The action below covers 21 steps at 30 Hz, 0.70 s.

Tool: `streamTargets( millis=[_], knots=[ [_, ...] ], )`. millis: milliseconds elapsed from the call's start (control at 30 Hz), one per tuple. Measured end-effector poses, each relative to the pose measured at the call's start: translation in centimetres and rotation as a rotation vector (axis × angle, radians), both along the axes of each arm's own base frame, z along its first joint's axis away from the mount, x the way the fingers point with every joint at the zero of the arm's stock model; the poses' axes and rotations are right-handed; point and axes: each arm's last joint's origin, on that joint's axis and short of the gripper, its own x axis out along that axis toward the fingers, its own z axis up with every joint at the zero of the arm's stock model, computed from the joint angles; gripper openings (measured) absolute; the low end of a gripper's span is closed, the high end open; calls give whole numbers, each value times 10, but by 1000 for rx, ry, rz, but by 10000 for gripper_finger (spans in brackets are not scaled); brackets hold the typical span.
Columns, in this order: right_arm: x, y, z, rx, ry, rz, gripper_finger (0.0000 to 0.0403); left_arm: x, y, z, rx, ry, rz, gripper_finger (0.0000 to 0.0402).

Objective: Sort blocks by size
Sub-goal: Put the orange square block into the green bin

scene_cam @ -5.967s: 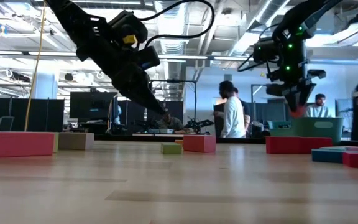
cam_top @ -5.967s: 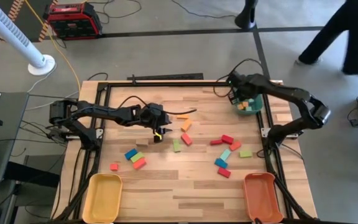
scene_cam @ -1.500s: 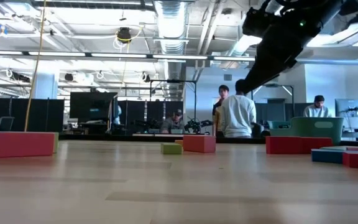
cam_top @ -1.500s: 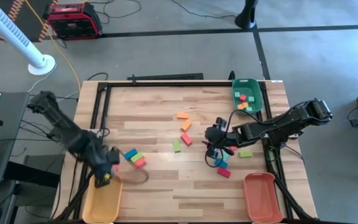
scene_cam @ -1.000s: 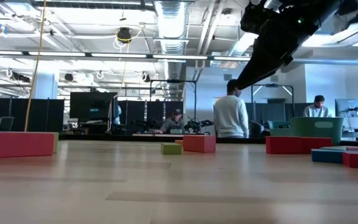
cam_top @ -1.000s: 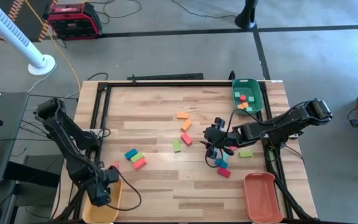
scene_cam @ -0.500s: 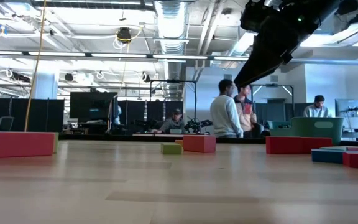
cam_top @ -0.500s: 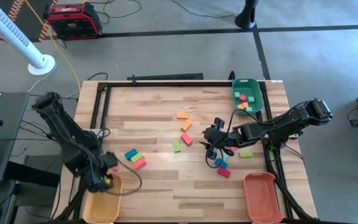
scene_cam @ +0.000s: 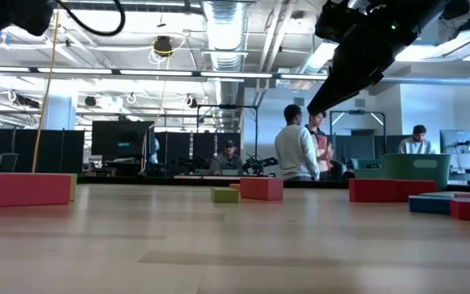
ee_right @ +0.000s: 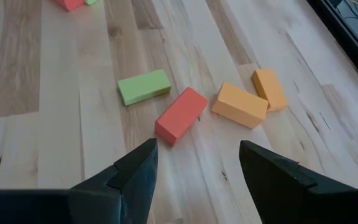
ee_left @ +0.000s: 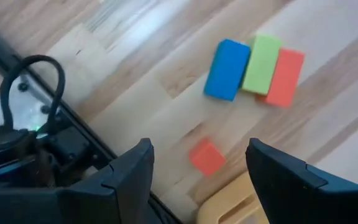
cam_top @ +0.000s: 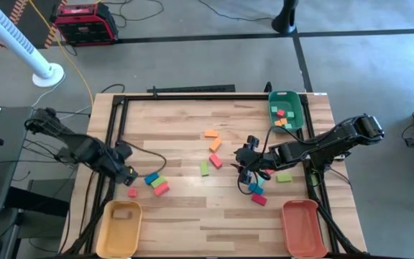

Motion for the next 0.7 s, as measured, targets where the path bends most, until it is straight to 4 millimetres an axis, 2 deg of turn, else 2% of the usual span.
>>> streamTargets(
  millis=[233, 367, 533, 700],
  knots=[
    [-1, 0, -1, -25, 24, 23, 256, 5, 15, 0, -49, -4, 188, 244],
    [-4, 0, -5, -32, 57, 25, 256, 15, 16, -16, -143, 32, 241, 244],
    [-12, 0, -21, -40, 101, 33, 256, 25, 20, -36, -258, 142, 276, 244],
    [-20, -2, -35, -44, 141, 28, 256, 32, 29, -43, -323, 210, 306, 244]
  ],
)
